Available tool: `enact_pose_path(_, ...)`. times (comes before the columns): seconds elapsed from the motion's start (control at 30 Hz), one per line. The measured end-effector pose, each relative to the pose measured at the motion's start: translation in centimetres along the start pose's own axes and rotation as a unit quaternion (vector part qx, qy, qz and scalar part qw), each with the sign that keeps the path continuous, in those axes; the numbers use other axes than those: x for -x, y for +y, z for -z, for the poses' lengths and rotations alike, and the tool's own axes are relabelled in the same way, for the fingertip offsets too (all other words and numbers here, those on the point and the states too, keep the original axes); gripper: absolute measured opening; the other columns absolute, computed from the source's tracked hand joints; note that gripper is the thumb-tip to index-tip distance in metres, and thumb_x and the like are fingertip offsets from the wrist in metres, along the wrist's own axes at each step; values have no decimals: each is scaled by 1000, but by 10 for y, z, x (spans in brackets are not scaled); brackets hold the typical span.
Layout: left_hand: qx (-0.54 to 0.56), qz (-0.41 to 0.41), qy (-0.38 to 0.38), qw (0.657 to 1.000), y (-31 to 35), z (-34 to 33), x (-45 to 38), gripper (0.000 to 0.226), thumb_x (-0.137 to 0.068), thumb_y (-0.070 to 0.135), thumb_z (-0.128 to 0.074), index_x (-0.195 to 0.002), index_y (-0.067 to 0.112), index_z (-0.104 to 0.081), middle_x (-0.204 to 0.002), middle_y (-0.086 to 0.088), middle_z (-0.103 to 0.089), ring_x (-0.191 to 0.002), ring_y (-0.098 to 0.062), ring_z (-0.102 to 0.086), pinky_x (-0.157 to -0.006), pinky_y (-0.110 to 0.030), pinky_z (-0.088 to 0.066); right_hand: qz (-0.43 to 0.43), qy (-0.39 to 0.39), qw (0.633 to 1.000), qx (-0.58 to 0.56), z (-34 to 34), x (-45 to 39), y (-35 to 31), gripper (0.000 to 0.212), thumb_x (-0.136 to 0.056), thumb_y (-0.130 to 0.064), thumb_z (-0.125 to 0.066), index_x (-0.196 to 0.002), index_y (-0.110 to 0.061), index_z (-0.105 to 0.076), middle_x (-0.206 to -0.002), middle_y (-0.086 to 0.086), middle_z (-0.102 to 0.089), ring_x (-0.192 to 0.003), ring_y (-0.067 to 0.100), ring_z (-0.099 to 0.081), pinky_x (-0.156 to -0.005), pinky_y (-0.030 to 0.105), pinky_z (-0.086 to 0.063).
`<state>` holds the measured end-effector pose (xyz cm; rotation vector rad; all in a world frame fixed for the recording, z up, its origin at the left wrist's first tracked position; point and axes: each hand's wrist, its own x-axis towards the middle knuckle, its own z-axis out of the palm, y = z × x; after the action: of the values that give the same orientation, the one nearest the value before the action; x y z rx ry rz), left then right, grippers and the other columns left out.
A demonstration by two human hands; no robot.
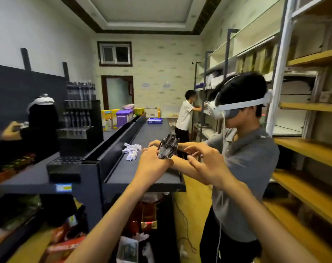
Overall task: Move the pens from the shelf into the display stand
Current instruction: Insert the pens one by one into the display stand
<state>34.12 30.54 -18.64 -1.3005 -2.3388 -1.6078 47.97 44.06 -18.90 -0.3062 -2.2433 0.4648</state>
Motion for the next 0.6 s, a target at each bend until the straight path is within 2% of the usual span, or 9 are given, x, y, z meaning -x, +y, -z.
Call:
enact_pose_path(0.07, 4, 19, 20, 1000, -25, 47, 6, 11, -56, 30, -59, -56, 20, -55, -45, 7, -49, -52, -22, -47, -53, -34, -37, 7, -15, 1000, -13, -32, -8, -33, 20, -92, -19, -71, -111, -20, -72, -101, -9, -69, -89, 4, -64, -79, 13, -47)
enact_pose_path(0.1, 1, 33, 28, 999, -36, 68, 9, 15, -55, 31, -61, -55, 18, -53, -46, 7, -49, -54, -25, -48, -54, -35, -38, 7, -22, 1000, -18, -46, -11, -48, 20, -92, -20, -71, -113, -19, -71, -102, -8, -70, -90, 5, -65, -80, 18, -50)
enact_pose_path(0.17, -3, 56, 42, 998, -55, 107, 15, 19, -54, 33, -62, -55, 17, -52, -50, 4, -51, -56, -27, -49, -54, -33, -38, 16, -25, 999, -22, -74, -17, -76, 18, -93, -18, -71, -111, -19, -71, -103, -10, -69, -89, 4, -65, -78, 19, -51)
enact_pose_path(0.2, -8, 61, 49, 997, -65, 125, 18, 21, -53, 35, -62, -54, 17, -53, -49, 5, -51, -53, -22, -48, -52, -31, -36, 20, -28, 999, -23, -88, -20, -89, 18, -93, -17, -71, -111, -19, -71, -103, -9, -69, -89, 4, -66, -78, 19, -52)
enact_pose_path(0.27, -27, 65, 68, 995, -81, 157, 22, 21, -54, 39, -61, -53, 19, -57, -44, 6, -49, -47, -11, -44, -48, -30, -35, 27, -39, 999, -25, -113, -26, -113, 18, -93, -17, -71, -112, -18, -71, -106, -3, -69, -93, 9, -68, -82, 29, -57)
enact_pose_path(0.33, -37, 78, 87, 992, -97, 184, 24, 22, -61, 34, -67, -53, 17, -57, -44, 4, -49, -50, -16, -46, -49, -31, -36, 39, -39, 998, -32, -135, -33, -134, 18, -93, -18, -71, -111, -18, -72, -102, -3, -69, -93, 12, -68, -84, 37, -58)
enact_pose_path(0.37, -38, 85, 94, 991, -106, 196, 23, 24, -67, 28, -71, -52, 16, -55, -44, 4, -49, -52, -20, -46, -49, -32, -36, 45, -36, 998, -33, -146, -38, -143, 19, -93, -19, -71, -111, -19, -72, -101, -5, -69, -91, 10, -67, -84, 37, -57)
enact_pose_path(0.43, -42, 95, 107, 989, -123, 218, 20, 28, -72, 20, -73, -50, 18, -54, -42, 7, -49, -50, -20, -47, -46, -30, -33, 54, -35, 997, -31, -165, -49, -158, 20, -93, -20, -71, -112, -22, -72, -102, -6, -72, -90, 8, -67, -83, 36, -56)
enact_pose_path(0.6, -29, 119, 116, 986, -157, 262, 5, 33, -70, 24, -71, -49, 20, -46, -45, 9, -45, -47, -16, -40, -44, -26, -28, 62, -48, 996, -47, -212, -80, -185, 21, -94, -22, -68, -115, -22, -71, -104, -7, -72, -90, 9, -67, -83, 39, -58)
